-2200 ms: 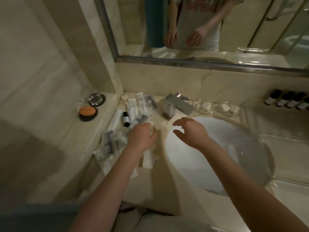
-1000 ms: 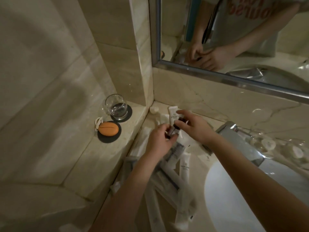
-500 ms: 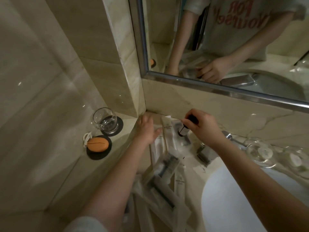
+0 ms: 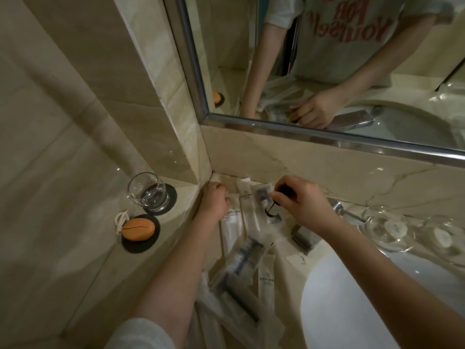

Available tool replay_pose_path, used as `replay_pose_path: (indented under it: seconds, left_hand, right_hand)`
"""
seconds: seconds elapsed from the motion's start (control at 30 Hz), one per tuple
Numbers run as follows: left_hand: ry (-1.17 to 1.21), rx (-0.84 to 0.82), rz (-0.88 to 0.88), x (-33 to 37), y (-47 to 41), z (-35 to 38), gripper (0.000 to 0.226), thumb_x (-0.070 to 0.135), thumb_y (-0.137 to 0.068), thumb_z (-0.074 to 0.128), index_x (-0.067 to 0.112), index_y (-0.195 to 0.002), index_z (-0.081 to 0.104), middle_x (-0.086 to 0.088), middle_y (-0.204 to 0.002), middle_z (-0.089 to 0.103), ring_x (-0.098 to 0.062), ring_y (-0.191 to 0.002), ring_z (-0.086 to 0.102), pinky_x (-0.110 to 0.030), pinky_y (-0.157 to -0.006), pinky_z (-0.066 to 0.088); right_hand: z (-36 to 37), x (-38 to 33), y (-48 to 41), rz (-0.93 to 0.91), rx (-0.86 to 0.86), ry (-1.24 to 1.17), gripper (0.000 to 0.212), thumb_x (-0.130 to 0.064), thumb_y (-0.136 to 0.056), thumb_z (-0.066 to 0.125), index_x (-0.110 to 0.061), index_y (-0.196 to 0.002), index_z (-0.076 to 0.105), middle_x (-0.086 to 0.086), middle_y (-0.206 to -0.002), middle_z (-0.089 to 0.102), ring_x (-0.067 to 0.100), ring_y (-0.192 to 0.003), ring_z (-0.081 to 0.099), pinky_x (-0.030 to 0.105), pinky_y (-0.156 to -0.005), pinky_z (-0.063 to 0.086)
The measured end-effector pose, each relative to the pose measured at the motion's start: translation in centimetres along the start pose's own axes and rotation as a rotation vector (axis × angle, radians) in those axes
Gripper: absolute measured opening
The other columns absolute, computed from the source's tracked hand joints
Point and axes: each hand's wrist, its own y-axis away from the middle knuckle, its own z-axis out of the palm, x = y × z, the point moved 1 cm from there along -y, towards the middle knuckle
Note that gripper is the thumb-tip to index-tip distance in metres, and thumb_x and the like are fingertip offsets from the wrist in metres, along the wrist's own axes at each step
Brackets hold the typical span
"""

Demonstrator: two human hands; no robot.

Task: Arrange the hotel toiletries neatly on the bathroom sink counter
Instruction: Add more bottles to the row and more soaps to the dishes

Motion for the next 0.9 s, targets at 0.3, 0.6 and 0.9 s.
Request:
replay_pose_path:
  seconds: [0.3, 0.6, 0.9]
  left_hand:
    - [0.034, 0.042, 0.011, 0.1, 0.2, -1.7, 0.033, 0.023, -0.084, 0.056, 0.007, -0.112, 0.061, -0.016, -0.121, 0.053, -0.033, -0.112, 0.05, -0.037, -0.094, 0.045]
    - [0.332, 0.224, 0.038, 3.1, 6.0, -5.0, 0.037, 0.016, -0.087, 0.06, 0.007, -0.123, 0.054, -0.012, -0.125, 0.045, -0.026, -0.109, 0.053, -0.027, -0.091, 0.041]
    - [0.45, 0.346, 0.18, 9.2, 16.5, -6.0, 0.038, 0.02, -0.083, 0.067, 0.005, -0.118, 0.06, -0.01, -0.112, 0.058, -0.013, -0.094, 0.052, -0.005, -0.074, 0.026]
  right_hand:
    - [-1.3, -0.3, 0.8, 0.022, 0.02, 0.002, 0.018, -0.033, -0.087, 0.06, -0.016, -0.094, 0.062, -0.003, -0.087, 0.062, 0.013, -0.078, 0.058, 0.036, -0.073, 0.053]
    - [-2.8, -2.5, 3.9, 0.042, 0.118, -0.046, 0.022, -0.029, -0.081, 0.07, -0.01, -0.092, 0.065, 0.001, -0.086, 0.064, 0.015, -0.077, 0.058, 0.029, -0.07, 0.05]
    - [-4.9, -2.8, 11.5, 0.131, 0.223, -0.179, 0.02, -0.012, -0.073, 0.076, -0.01, -0.09, 0.067, -0.003, -0.084, 0.06, 0.012, -0.076, 0.054, 0.009, -0.064, 0.04]
